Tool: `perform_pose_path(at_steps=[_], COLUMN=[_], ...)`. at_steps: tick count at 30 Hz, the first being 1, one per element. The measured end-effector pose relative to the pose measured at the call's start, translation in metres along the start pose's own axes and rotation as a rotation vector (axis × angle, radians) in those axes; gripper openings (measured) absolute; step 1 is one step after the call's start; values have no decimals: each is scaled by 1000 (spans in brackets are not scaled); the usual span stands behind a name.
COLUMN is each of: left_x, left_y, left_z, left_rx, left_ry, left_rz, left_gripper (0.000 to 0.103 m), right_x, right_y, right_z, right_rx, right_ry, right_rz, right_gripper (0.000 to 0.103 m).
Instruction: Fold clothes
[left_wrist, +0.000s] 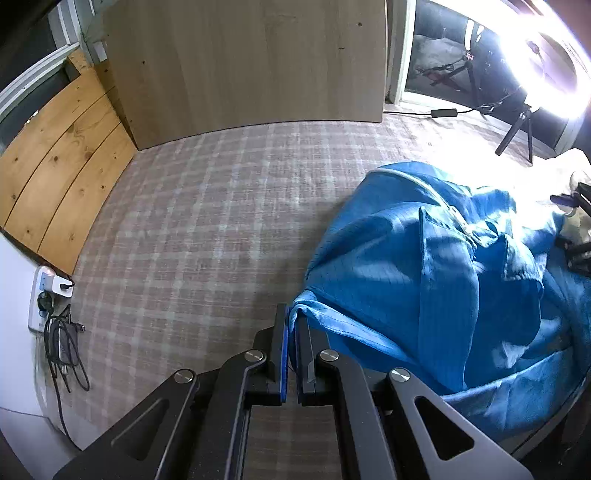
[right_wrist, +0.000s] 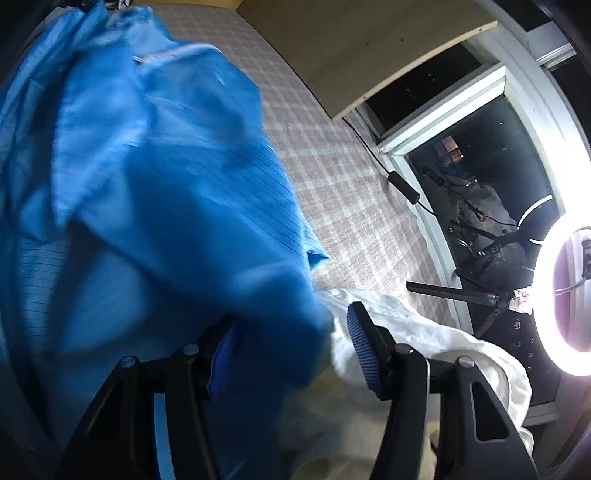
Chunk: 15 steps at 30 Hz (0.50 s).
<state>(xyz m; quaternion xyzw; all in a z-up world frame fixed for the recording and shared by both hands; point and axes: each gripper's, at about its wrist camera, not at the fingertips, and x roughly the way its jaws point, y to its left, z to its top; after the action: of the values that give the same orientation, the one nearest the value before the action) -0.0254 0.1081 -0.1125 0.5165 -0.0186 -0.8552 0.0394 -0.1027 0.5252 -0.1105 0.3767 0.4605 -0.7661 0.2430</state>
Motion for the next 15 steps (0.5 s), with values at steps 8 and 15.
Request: perform_pose_path(at_steps=[8, 15], left_x=[7, -35], left_y=[12, 43], left_z=[3, 20], left_rx=[-54, -58], left_ry=[3, -111], left_rz=[-35, -134], left_gripper=[2, 1], right_x=[10, -110], right_y=[-20, -72], right_z=[21, 41], right_rx=[178, 456], right_ry=[-35, -259], right_rz=[151, 63], right_gripper=[1, 0])
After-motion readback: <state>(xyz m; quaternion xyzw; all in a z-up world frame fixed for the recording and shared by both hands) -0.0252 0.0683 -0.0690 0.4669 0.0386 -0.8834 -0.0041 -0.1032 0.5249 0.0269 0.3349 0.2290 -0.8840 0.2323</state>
